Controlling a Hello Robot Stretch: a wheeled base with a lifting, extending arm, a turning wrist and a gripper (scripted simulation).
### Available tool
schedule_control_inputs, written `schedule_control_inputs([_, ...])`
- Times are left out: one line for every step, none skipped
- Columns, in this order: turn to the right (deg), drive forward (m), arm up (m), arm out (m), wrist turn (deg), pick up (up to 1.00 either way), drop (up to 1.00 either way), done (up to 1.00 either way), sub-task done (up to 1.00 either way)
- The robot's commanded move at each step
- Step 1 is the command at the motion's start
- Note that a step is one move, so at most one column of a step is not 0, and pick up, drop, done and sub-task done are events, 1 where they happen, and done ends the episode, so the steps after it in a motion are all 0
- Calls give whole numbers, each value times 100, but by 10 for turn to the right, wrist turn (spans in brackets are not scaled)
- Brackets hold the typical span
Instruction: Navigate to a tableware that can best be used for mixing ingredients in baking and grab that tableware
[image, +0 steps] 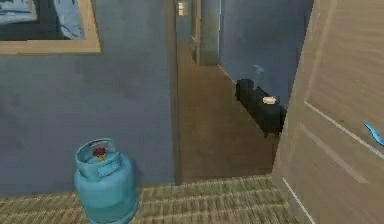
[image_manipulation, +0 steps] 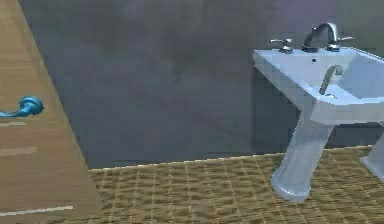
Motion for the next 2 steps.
schedule_control_inputs([0, 100, 0, 0, 0, 0, 0, 0, 0])
schedule_control_inputs([60, 0, 0, 0, 0, 0, 0, 0, 0])
